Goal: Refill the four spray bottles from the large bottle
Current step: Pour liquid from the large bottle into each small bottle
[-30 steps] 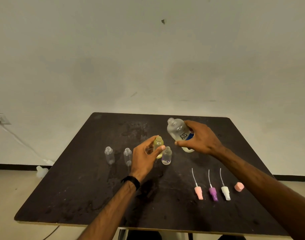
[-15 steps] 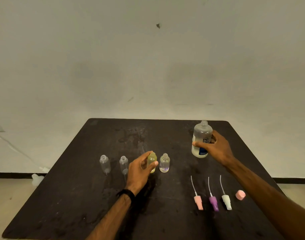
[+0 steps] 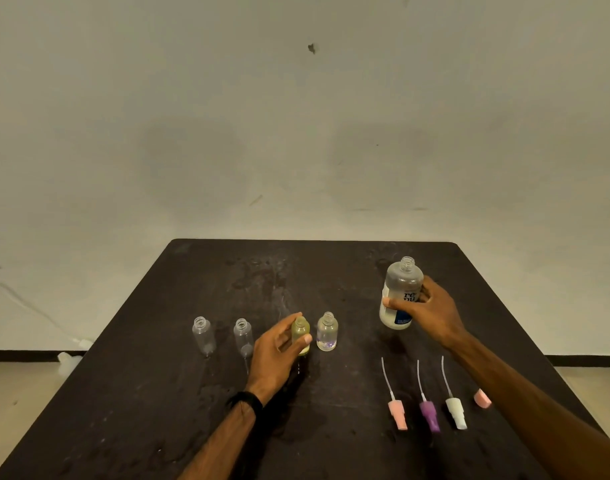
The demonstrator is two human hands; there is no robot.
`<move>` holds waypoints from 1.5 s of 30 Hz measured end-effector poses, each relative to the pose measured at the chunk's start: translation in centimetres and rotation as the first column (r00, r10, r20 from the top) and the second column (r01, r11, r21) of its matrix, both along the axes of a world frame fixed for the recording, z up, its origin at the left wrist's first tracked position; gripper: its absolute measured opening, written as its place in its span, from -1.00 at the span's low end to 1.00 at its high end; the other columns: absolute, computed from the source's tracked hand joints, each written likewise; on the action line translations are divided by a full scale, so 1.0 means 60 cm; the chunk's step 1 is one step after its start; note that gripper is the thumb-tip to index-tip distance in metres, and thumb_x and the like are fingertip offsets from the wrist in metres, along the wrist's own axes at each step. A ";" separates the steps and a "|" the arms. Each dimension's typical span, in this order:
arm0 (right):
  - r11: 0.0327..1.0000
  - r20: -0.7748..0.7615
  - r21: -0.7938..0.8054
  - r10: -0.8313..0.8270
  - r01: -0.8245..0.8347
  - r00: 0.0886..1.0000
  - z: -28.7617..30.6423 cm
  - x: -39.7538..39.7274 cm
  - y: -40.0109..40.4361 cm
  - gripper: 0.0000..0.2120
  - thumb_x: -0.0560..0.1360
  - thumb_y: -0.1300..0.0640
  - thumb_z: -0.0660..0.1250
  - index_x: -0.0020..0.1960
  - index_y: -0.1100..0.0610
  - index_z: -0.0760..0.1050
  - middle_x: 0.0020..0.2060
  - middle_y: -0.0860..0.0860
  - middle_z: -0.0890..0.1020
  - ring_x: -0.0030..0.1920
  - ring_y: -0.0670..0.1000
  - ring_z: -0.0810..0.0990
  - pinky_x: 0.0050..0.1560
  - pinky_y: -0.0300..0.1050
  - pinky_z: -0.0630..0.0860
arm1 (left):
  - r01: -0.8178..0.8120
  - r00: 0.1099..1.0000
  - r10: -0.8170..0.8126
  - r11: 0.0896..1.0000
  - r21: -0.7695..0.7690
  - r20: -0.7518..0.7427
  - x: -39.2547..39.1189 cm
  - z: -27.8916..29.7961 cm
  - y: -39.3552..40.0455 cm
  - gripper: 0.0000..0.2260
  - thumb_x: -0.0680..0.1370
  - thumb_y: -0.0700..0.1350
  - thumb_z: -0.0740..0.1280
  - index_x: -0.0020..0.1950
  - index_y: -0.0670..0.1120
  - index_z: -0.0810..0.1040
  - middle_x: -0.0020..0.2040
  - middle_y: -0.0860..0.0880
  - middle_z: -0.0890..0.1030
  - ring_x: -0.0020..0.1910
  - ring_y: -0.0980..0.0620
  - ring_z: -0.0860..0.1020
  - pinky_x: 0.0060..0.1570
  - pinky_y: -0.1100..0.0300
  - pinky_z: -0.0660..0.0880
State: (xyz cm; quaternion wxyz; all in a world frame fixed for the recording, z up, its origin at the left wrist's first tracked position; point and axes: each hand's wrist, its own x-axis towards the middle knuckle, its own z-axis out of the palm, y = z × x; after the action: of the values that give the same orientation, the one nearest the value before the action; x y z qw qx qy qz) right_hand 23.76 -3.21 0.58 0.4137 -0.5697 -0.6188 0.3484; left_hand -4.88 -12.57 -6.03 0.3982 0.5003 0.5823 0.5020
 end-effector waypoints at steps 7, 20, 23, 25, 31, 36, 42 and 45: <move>1.000 0.003 -0.025 0.003 -0.003 1.000 -0.008 -0.002 -0.001 -0.42 0.28 0.04 0.61 0.23 -0.02 0.47 0.04 -0.07 0.62 0.03 -0.06 0.61 0.02 -0.17 0.53 | 0.018 0.999 -0.017 0.999 -0.027 0.036 -0.002 -0.006 -0.003 -0.37 0.49 -0.14 0.52 0.52 -0.06 0.37 0.32 0.14 0.56 0.25 0.32 0.54 0.20 0.41 0.48; 1.000 -0.013 -0.006 -0.002 0.002 1.000 0.003 -0.004 -0.008 -0.40 0.31 0.08 0.60 0.29 0.04 0.46 0.04 -0.05 0.60 0.02 -0.05 0.59 -0.05 -0.26 0.48 | -0.512 0.805 0.567 0.812 0.280 -0.173 -0.045 0.024 -0.111 -0.71 0.48 0.02 0.51 0.16 0.06 0.56 -0.02 0.16 0.64 -0.04 0.18 0.63 0.00 0.13 0.61; 1.000 -0.015 0.002 -0.002 0.002 1.000 0.002 -0.008 -0.009 -0.38 0.31 0.07 0.60 0.30 0.04 0.46 0.07 -0.04 0.61 0.05 -0.02 0.60 0.01 -0.19 0.51 | -0.537 0.776 0.589 0.804 0.255 -0.225 -0.073 0.026 -0.111 -0.58 0.45 0.02 0.54 0.24 0.06 0.48 0.12 0.11 0.57 -0.05 0.14 0.61 -0.13 0.22 0.56; 1.000 -0.008 0.010 0.001 -0.001 1.000 0.002 -0.010 -0.009 -0.37 0.31 0.06 0.60 0.32 0.06 0.46 0.10 -0.02 0.62 0.07 0.00 0.61 0.08 -0.12 0.54 | -0.522 0.781 0.563 0.826 0.214 -0.269 -0.082 0.023 -0.106 -0.53 0.44 0.04 0.54 0.29 0.02 0.49 0.18 0.07 0.60 -0.03 0.15 0.60 -0.12 0.27 0.52; 1.000 -0.014 0.012 0.009 -0.009 1.000 0.009 -0.015 -0.009 -0.36 0.29 0.05 0.61 0.31 0.05 0.46 0.10 -0.02 0.63 0.08 -0.01 0.62 0.09 -0.11 0.55 | -0.513 0.814 0.523 0.851 0.111 -0.254 -0.074 0.012 -0.085 -0.34 0.43 0.10 0.54 0.46 -0.08 0.46 0.33 -0.06 0.60 0.25 -0.03 0.61 0.29 0.01 0.52; 1.000 -0.010 0.005 0.006 -0.006 1.000 0.016 -0.006 -0.006 -0.34 0.27 0.04 0.62 0.31 0.04 0.46 0.11 -0.02 0.64 0.09 0.01 0.62 0.18 0.03 0.57 | -0.508 0.822 0.509 0.858 0.074 -0.254 -0.071 0.004 -0.073 -0.33 0.43 0.13 0.53 0.47 -0.05 0.45 0.29 -0.07 0.63 0.25 -0.04 0.61 0.28 0.00 0.53; 1.000 -0.001 0.006 0.004 -0.003 1.000 0.021 0.002 -0.005 -0.32 0.26 0.03 0.62 0.32 0.04 0.46 0.11 -0.02 0.64 0.09 0.01 0.63 0.19 0.04 0.57 | -0.502 0.826 0.505 0.861 0.080 -0.251 -0.080 -0.001 -0.058 -0.52 0.46 0.11 0.52 0.35 0.05 0.58 0.12 0.06 0.71 0.12 0.04 0.67 0.16 0.11 0.55; 1.000 0.022 0.012 0.010 -0.010 1.000 0.025 0.002 -0.007 -0.33 0.26 0.02 0.62 0.31 0.03 0.46 0.10 -0.03 0.64 0.08 -0.01 0.62 0.14 -0.04 0.56 | -0.483 0.848 0.491 0.871 0.093 -0.197 -0.082 0.003 -0.054 -0.62 0.46 0.04 0.54 0.26 0.07 0.63 0.01 0.18 0.69 0.06 0.11 0.67 0.18 0.06 0.59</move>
State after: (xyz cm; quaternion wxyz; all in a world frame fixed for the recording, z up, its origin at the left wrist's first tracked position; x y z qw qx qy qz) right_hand 23.88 -3.61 2.05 0.4087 -0.5677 -0.6282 0.3406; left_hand -9.81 -15.84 -5.84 0.1829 0.3954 0.7195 0.5409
